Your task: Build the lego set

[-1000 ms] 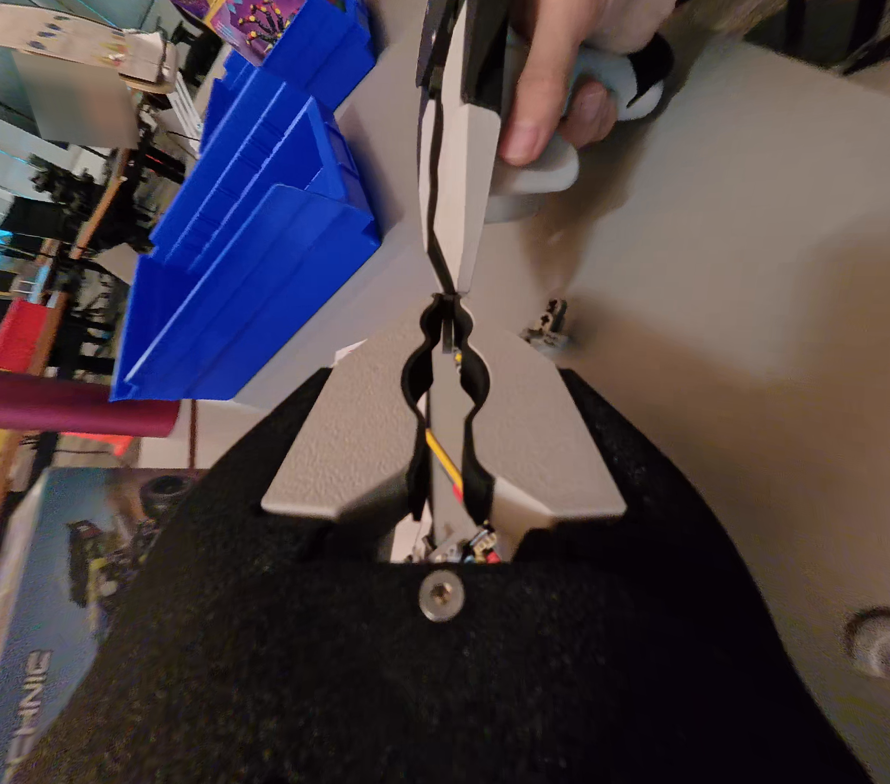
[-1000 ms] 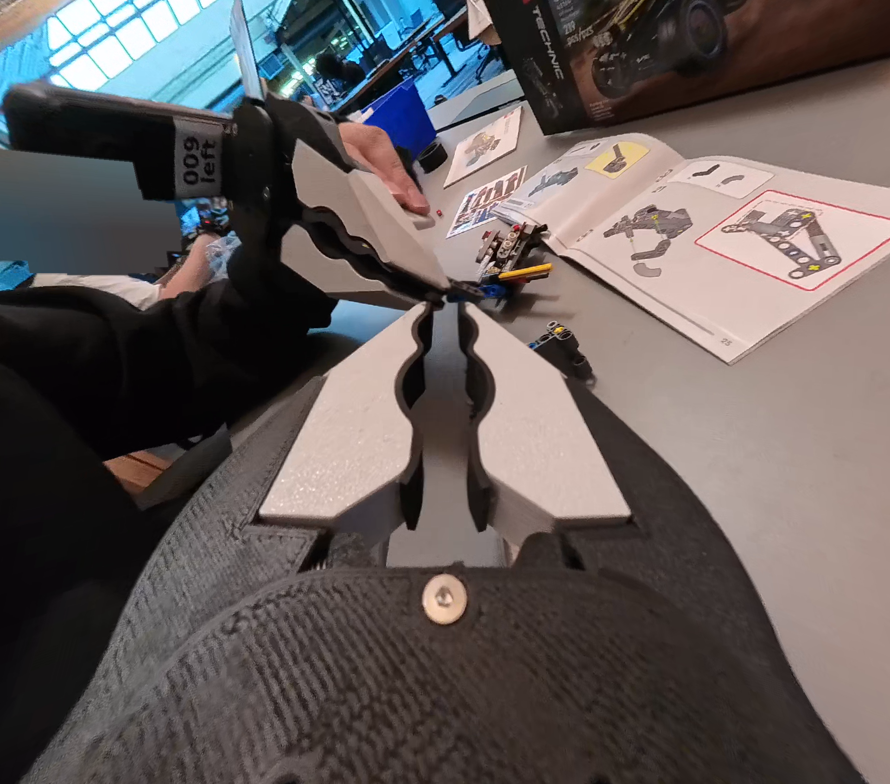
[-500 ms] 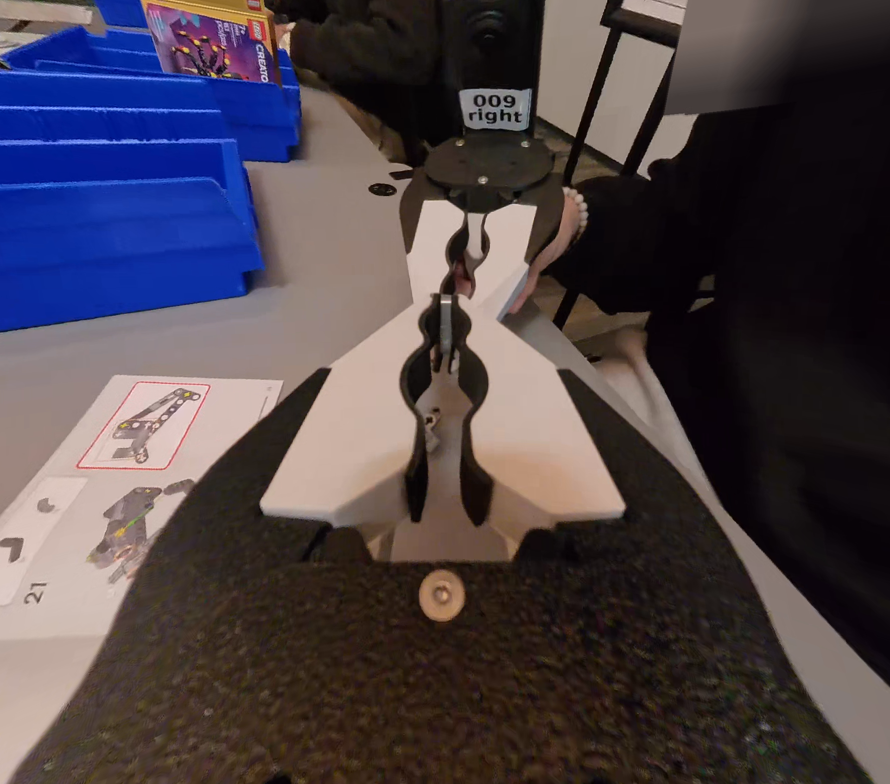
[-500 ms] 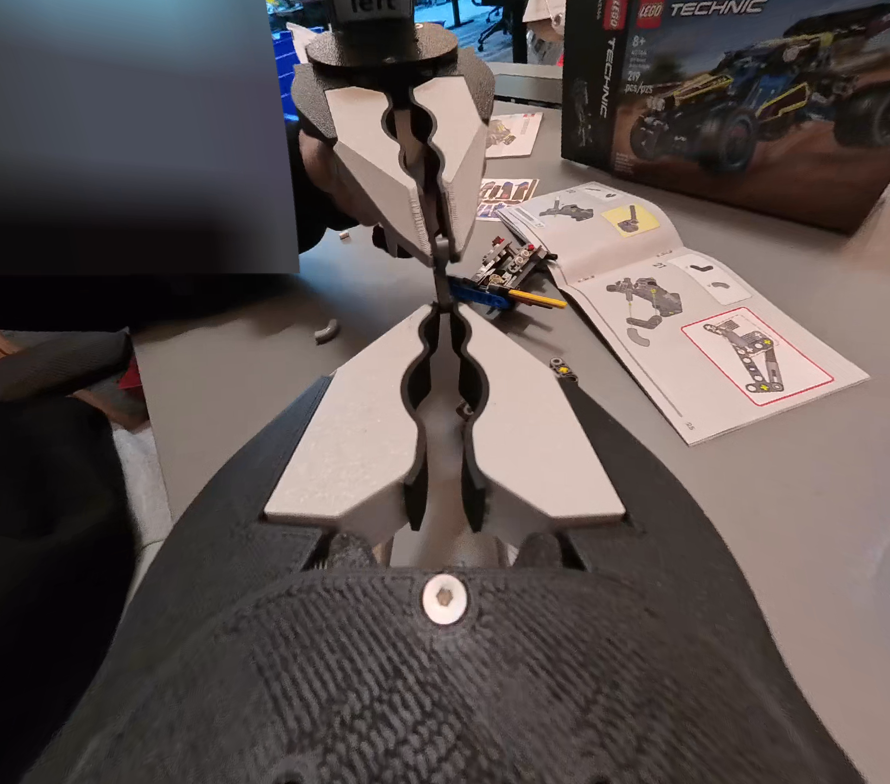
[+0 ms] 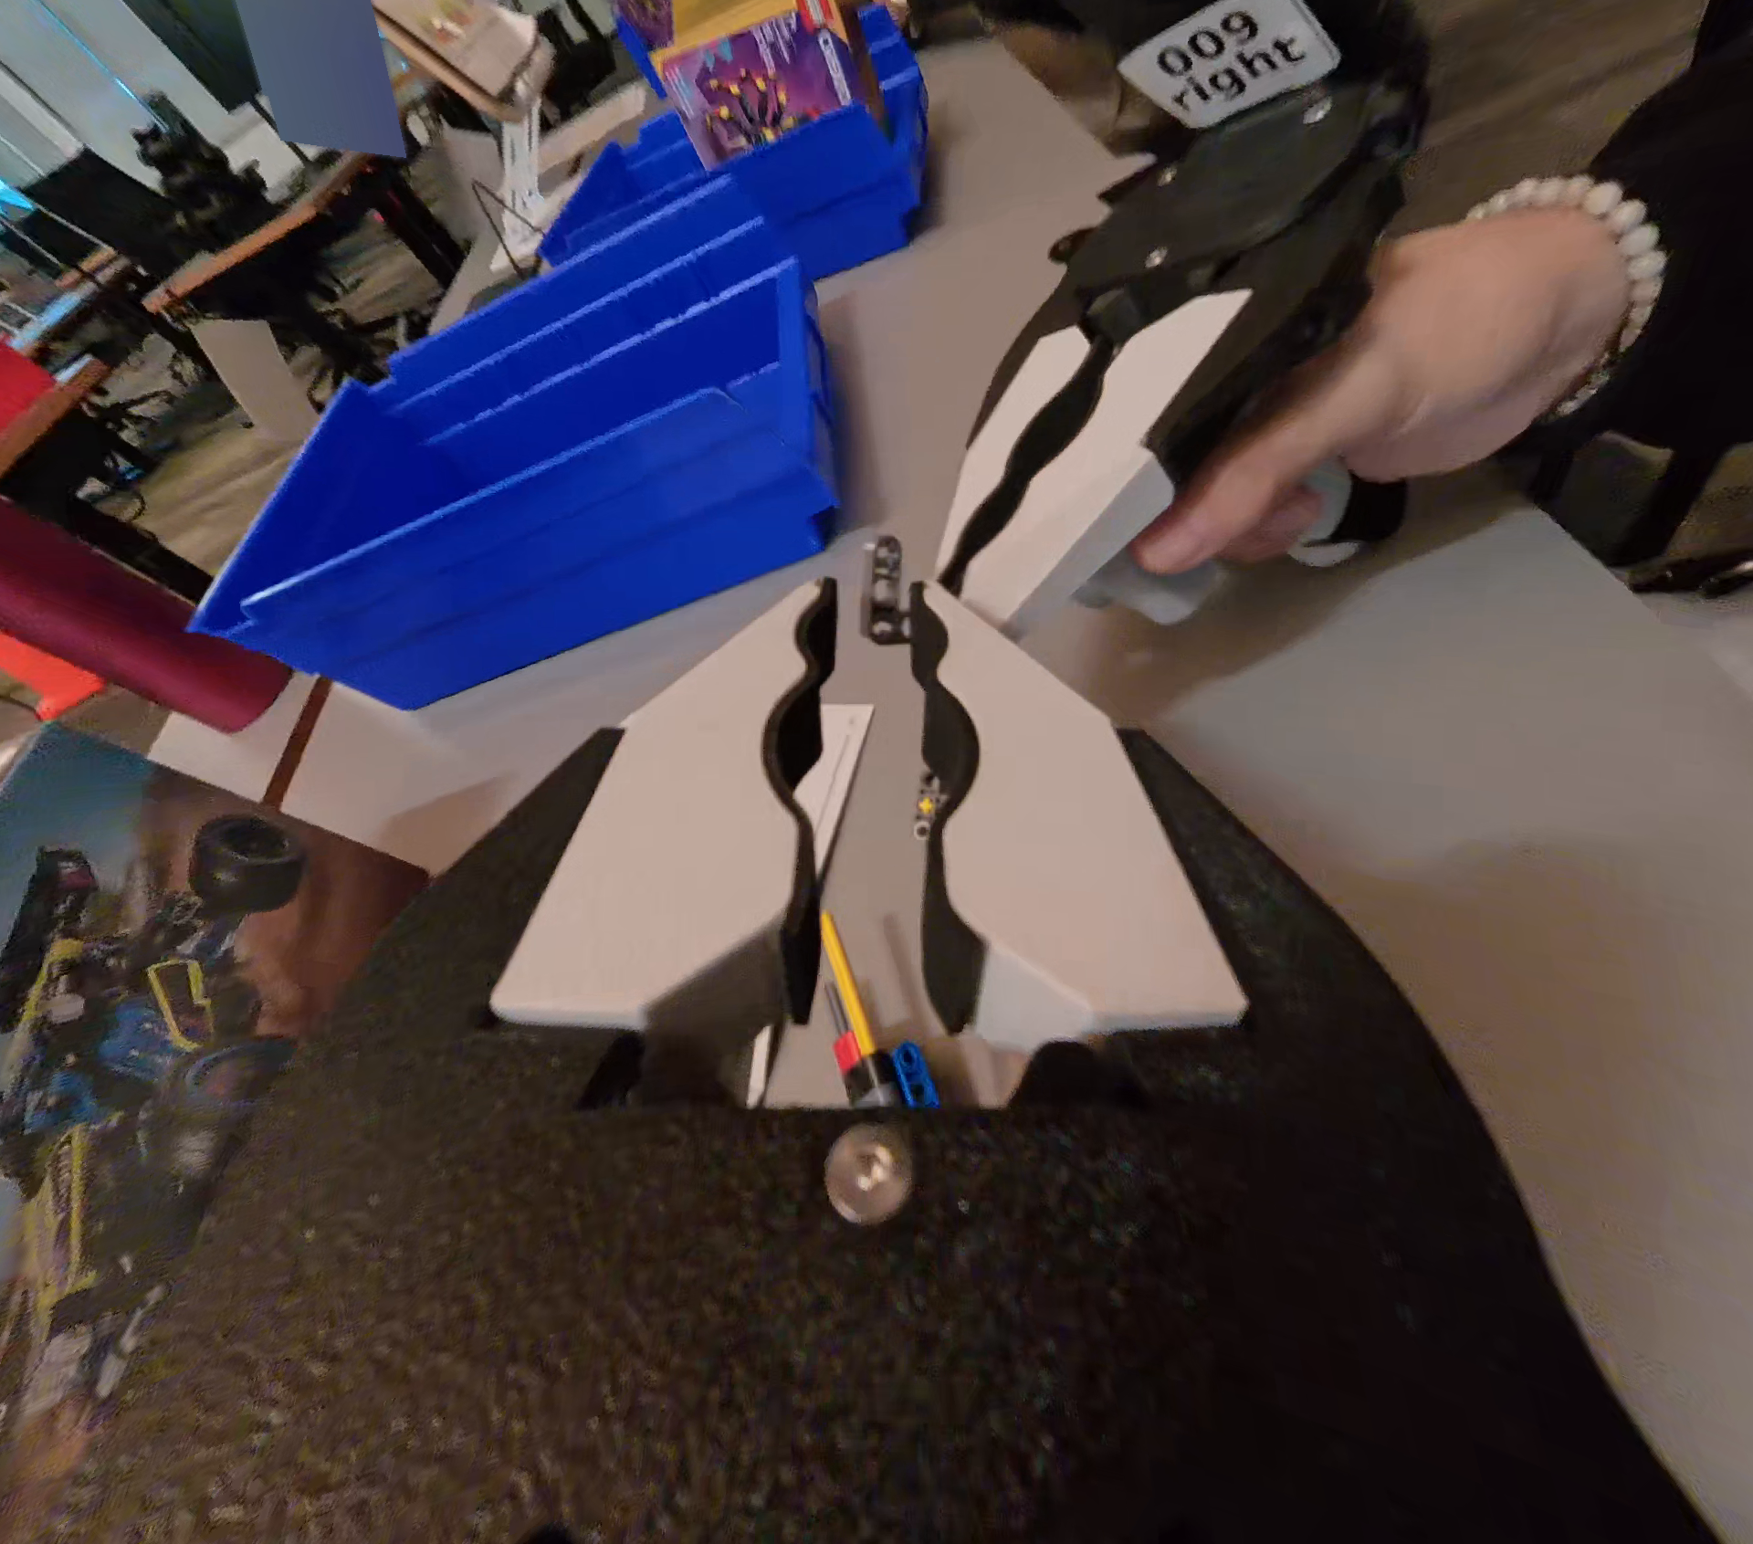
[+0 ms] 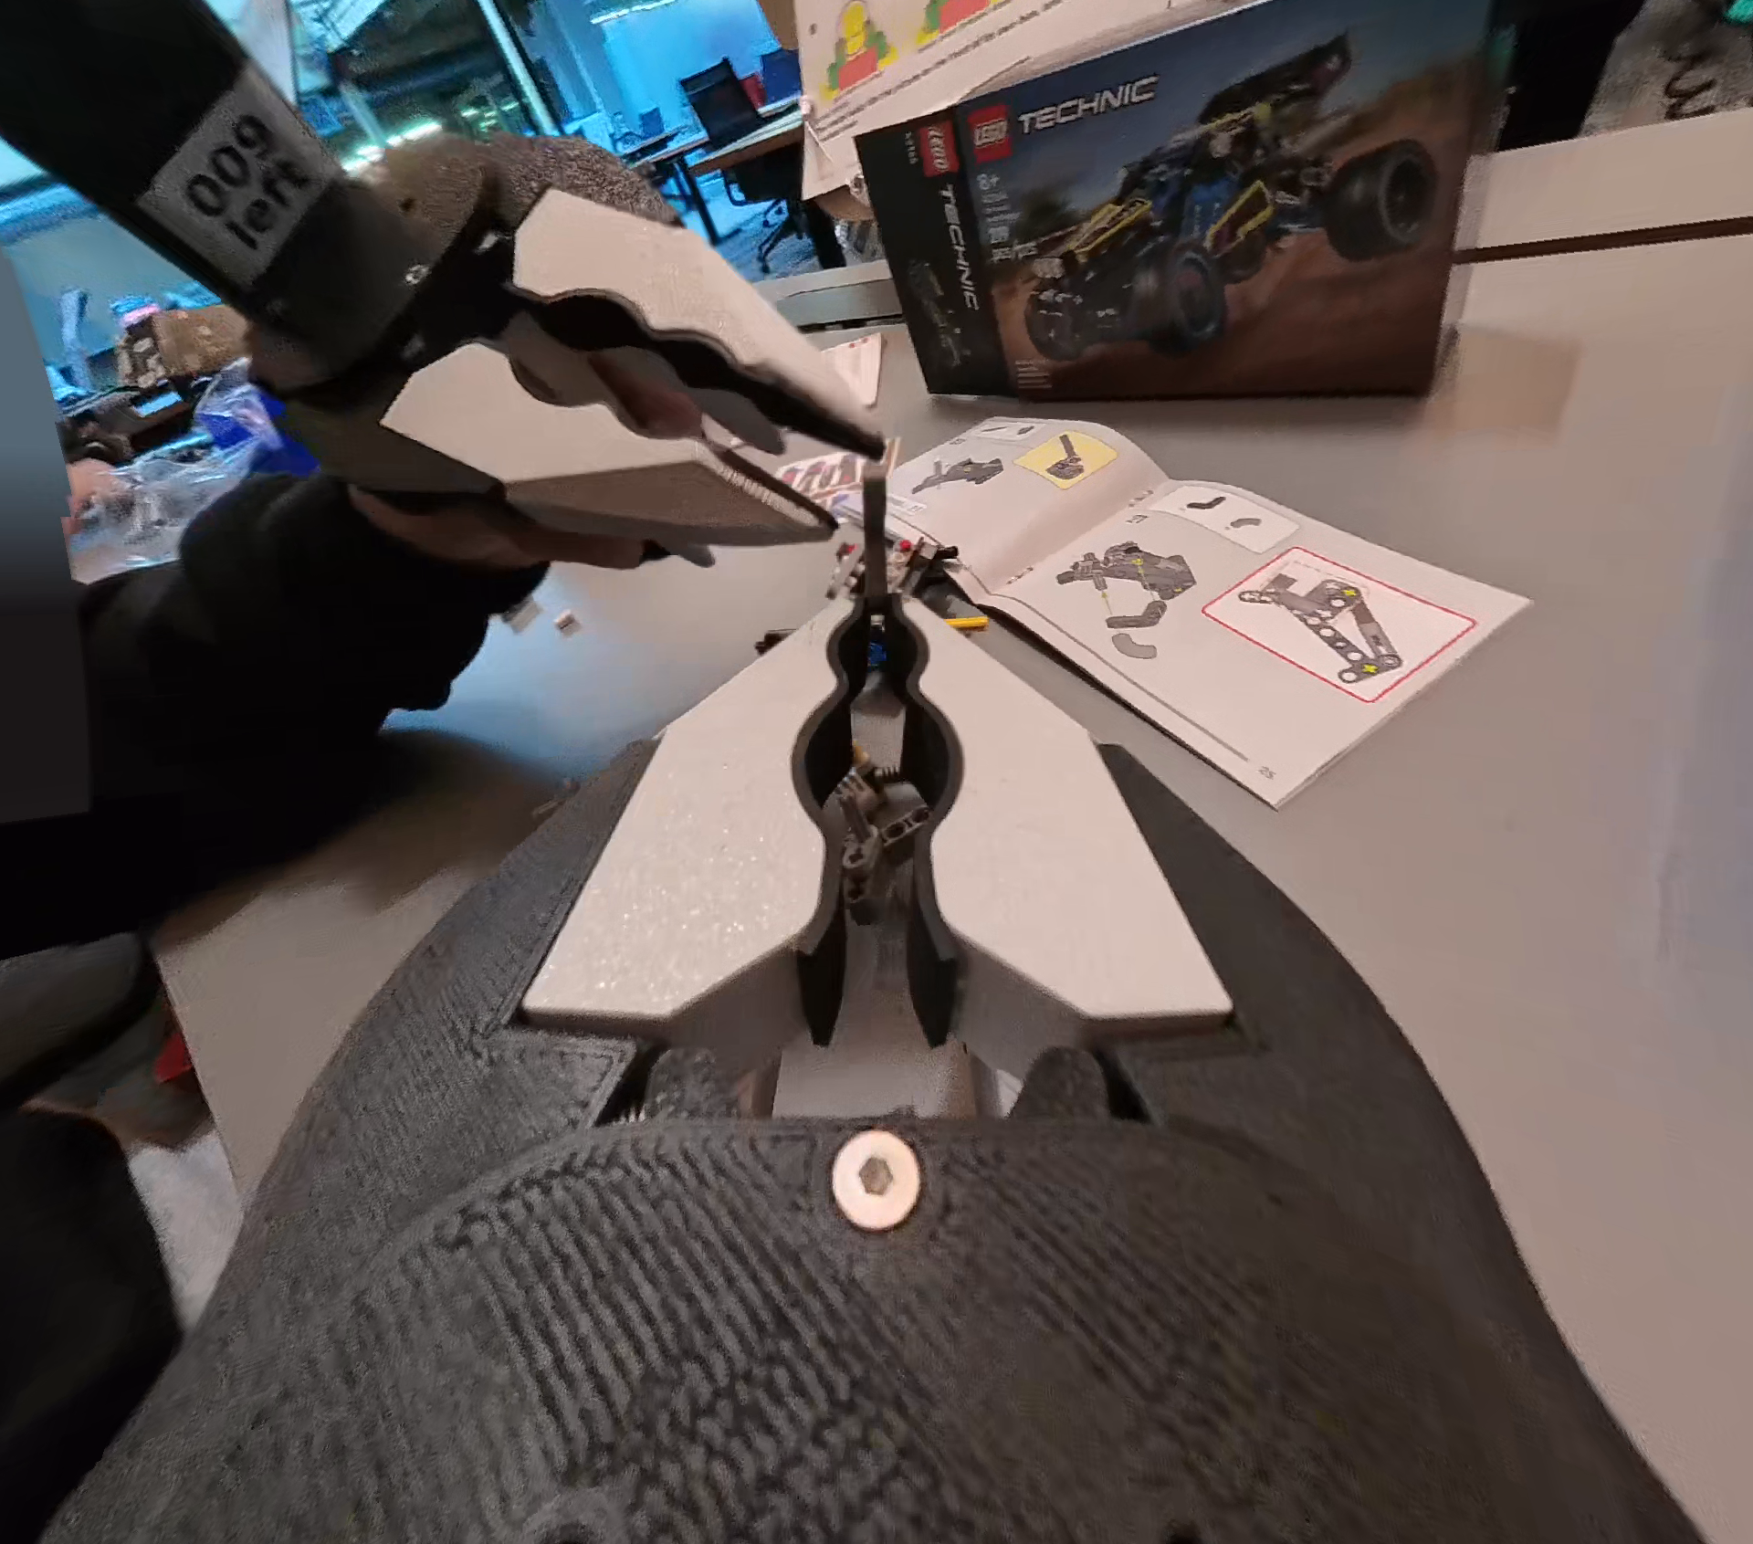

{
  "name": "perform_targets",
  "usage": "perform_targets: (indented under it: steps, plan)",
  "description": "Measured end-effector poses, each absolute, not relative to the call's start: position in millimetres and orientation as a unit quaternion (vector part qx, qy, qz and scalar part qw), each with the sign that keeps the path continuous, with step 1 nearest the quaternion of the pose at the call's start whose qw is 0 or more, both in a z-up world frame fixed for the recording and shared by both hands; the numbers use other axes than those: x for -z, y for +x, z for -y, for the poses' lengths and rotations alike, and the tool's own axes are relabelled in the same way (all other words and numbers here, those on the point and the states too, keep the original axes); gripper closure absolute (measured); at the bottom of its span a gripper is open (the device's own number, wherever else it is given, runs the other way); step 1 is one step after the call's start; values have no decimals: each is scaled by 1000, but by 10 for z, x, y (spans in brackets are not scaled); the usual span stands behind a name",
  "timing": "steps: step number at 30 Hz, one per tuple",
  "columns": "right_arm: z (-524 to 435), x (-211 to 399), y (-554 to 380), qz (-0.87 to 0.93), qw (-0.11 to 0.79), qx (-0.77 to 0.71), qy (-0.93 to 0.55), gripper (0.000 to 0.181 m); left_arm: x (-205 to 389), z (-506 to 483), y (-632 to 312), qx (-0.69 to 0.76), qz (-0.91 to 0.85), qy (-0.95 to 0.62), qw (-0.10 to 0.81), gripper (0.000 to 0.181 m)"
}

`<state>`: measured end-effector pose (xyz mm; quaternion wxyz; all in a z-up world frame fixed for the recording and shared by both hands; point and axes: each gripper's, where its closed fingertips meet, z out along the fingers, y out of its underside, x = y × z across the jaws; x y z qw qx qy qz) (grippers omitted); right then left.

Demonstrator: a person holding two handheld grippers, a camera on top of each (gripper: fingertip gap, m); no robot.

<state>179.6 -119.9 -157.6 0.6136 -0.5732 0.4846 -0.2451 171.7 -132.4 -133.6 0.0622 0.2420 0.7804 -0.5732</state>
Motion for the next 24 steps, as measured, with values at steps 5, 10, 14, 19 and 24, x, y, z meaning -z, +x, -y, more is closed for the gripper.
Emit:
perform_targets:
  steps: [5,10,14,19,24]
  plan:
    - [1189,1574,1802,-484,598,266,-580,181,1369,1354,1733,555,-792,235,96,176]
    - [1212,1580,1809,-493,595,267,-576,181,1360,1376,1750,546,-780,257,166,176]
    - [1215,1609,1815,-497,592,267,-576,181,1369,1392,1747,535,-774,269,208,176]
    - [1207,1655,1811,-487,572,275,-599,180,1424,1383,1756,531,-788,258,175,177]
    - [1164,1947,1709,-481,486,231,-692,159,1465,1237,1834,520,-802,279,87,177]
